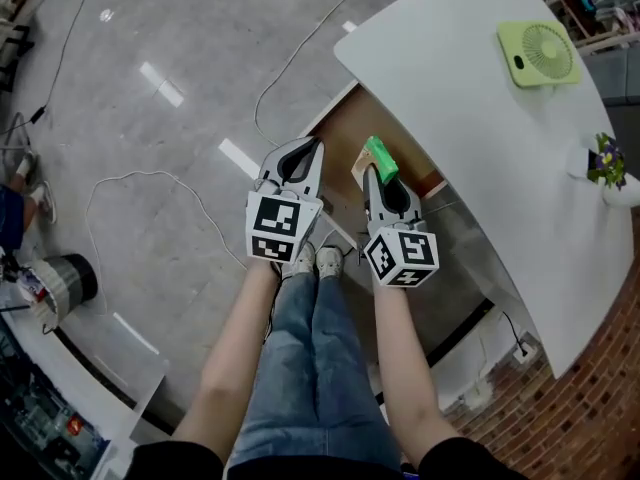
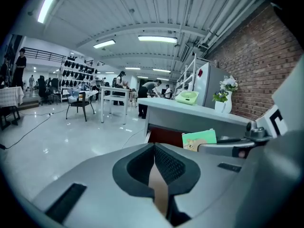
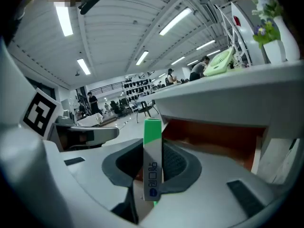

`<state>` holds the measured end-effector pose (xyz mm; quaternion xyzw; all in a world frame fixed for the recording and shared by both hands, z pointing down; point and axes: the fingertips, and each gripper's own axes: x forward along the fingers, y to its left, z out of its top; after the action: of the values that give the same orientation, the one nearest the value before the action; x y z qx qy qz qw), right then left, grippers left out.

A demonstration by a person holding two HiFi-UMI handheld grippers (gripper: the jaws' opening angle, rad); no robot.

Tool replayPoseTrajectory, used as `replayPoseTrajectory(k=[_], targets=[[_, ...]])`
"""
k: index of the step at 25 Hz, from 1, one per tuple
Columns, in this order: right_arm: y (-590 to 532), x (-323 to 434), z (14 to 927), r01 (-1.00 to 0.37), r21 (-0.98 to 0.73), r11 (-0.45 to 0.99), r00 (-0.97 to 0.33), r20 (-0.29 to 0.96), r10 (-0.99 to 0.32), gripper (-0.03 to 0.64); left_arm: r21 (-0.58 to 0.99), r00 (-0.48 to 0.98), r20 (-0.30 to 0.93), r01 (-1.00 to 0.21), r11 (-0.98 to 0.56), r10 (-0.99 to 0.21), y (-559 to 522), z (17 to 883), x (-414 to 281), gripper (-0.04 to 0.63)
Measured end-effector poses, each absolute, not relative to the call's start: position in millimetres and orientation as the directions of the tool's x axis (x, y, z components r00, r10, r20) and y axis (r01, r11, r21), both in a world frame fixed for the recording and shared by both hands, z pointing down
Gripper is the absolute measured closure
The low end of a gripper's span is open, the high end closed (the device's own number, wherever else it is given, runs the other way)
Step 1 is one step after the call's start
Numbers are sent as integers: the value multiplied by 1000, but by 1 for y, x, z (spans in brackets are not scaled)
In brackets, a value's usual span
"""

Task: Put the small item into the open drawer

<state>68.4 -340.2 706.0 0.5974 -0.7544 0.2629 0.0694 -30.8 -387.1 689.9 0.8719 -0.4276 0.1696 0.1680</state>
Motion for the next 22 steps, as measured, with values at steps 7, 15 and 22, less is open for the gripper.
replayPoseTrajectory(k=[7,15,22], targets=[[-374,71,790,-941,-324,96,-260,512,-819,534,163,566,475,-809,-565,-673,-407,745,-23,571],[-382,79,851,-950,-311,26,-233,649,-724,532,187,563,512,-810,-556,-649,-409,771,-22,571],[-384,88,877,-957,-290,-23,-204,724,-659,532,200,573,510,-804,-560,-641,-402,772,-21,571]])
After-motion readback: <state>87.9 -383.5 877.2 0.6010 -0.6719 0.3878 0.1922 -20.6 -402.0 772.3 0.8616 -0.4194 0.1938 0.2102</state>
